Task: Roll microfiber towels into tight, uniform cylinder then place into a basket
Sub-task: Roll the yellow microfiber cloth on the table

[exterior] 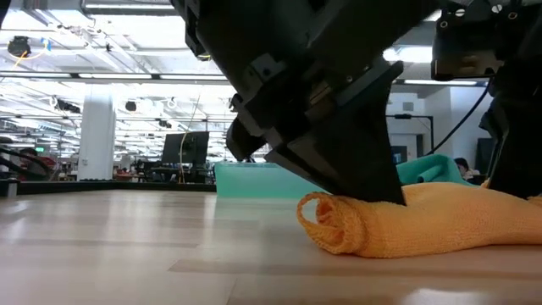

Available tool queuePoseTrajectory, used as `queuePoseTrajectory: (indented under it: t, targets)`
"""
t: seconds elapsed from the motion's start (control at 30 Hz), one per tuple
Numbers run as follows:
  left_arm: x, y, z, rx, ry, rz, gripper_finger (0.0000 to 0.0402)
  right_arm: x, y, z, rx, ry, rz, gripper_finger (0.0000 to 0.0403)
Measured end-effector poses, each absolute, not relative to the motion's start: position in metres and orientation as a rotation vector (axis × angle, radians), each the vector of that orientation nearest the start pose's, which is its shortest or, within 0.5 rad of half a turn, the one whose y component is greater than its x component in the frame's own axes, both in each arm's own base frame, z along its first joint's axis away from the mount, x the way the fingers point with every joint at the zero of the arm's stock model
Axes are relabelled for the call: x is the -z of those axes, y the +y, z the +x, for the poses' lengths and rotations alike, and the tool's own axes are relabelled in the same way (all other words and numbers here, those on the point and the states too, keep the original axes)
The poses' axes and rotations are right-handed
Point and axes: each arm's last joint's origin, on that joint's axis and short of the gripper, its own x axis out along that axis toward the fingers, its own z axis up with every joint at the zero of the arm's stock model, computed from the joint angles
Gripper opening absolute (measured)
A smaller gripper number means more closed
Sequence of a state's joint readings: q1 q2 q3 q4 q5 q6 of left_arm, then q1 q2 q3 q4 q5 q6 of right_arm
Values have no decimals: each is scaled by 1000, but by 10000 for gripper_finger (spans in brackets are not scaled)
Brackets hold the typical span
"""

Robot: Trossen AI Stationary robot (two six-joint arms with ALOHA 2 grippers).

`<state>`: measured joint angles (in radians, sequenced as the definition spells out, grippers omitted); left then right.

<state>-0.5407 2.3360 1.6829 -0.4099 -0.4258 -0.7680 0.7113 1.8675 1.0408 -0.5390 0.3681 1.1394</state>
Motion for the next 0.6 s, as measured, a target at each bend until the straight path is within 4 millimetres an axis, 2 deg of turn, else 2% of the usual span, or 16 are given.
queuePoseTrajectory:
  t: [0.3, 0.6]
  targets:
    - [-110, -232, 418, -268, 946, -296, 0, -123, 206, 255, 370, 1118, 292, 66]
    - [-110, -231, 418, -275, 946, -308, 0, -130, 202, 251, 390, 1132, 290, 131]
